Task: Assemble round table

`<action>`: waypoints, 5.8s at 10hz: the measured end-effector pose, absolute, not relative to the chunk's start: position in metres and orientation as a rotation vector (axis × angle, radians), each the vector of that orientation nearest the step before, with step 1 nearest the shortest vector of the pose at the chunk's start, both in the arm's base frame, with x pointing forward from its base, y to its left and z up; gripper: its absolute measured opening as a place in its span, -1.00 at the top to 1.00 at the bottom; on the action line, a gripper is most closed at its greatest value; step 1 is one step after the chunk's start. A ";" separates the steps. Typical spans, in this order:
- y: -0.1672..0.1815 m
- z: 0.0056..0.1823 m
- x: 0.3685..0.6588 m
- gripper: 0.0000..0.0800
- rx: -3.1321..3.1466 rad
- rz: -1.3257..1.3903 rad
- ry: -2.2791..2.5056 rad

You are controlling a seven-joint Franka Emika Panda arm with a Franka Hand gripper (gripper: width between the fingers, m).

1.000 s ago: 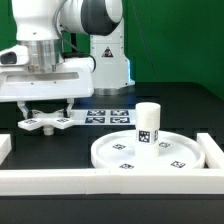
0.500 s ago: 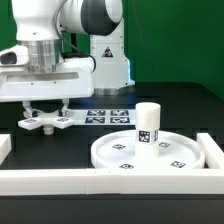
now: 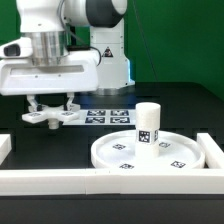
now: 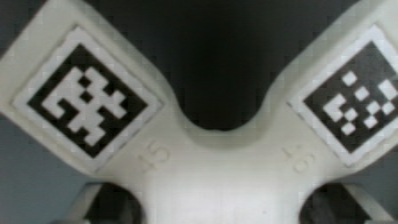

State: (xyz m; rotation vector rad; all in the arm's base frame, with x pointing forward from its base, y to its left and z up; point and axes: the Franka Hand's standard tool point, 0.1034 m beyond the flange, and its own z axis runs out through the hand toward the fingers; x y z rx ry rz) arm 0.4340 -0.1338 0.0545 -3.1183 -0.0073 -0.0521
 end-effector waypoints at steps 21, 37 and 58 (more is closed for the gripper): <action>0.025 0.147 0.567 -0.12 -3.080 -0.085 0.106; 0.034 0.134 0.563 -0.12 -3.080 -0.057 0.019; 0.033 0.107 0.561 -0.12 -3.097 -0.078 -0.003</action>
Offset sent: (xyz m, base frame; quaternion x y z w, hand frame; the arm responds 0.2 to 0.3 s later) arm 0.0355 0.0391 0.0324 -0.0232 -0.0018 0.0538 0.9983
